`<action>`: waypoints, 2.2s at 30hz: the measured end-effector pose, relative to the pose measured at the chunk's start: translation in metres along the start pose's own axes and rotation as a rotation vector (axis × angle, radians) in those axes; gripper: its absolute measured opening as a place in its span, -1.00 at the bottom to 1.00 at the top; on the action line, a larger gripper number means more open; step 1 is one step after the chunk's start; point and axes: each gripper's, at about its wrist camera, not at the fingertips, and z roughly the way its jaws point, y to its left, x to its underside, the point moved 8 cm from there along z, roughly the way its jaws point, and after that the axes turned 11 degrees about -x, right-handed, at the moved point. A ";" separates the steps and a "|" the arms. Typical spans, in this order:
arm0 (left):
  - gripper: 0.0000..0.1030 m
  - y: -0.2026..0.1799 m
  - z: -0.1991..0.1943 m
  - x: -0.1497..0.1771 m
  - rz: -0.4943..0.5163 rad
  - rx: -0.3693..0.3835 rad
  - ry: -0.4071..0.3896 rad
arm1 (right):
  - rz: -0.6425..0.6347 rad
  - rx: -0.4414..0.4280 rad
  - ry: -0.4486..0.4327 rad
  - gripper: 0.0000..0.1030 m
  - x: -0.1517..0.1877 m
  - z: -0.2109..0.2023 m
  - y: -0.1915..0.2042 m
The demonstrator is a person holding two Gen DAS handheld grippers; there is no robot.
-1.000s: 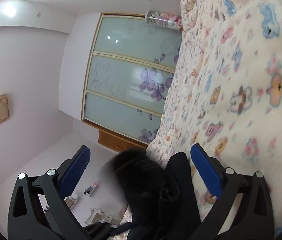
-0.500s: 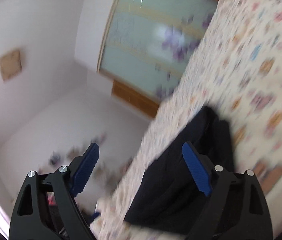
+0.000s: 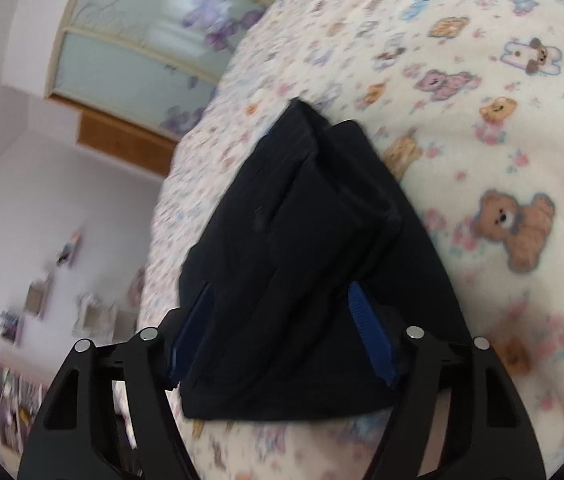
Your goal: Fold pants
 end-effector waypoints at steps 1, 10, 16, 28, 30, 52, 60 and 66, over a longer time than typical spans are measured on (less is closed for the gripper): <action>0.96 -0.001 -0.002 0.002 -0.004 0.005 0.001 | 0.003 0.021 -0.016 0.36 -0.002 0.004 -0.002; 0.96 0.010 -0.011 -0.002 -0.054 -0.001 -0.019 | 0.082 0.078 -0.102 -0.46 -0.006 0.004 -0.014; 0.96 0.025 -0.013 -0.003 -0.124 -0.006 -0.013 | 0.015 -0.030 -0.132 -0.54 0.004 -0.017 0.034; 0.96 0.030 -0.014 -0.002 -0.142 -0.005 -0.002 | 0.046 0.047 -0.069 -0.46 0.047 -0.023 -0.011; 0.96 0.028 -0.015 -0.002 -0.130 -0.004 -0.006 | 0.043 0.045 -0.070 -0.18 0.045 -0.033 -0.010; 0.96 0.028 -0.007 0.006 -0.140 -0.018 0.023 | -0.118 0.124 -0.141 -0.39 0.023 -0.043 -0.015; 0.96 0.027 -0.009 0.004 -0.149 0.009 0.015 | -0.450 0.103 -0.282 0.09 0.009 -0.063 0.055; 0.96 -0.009 -0.007 -0.028 -0.112 0.162 0.009 | -0.356 -0.213 0.021 0.60 0.012 0.001 0.094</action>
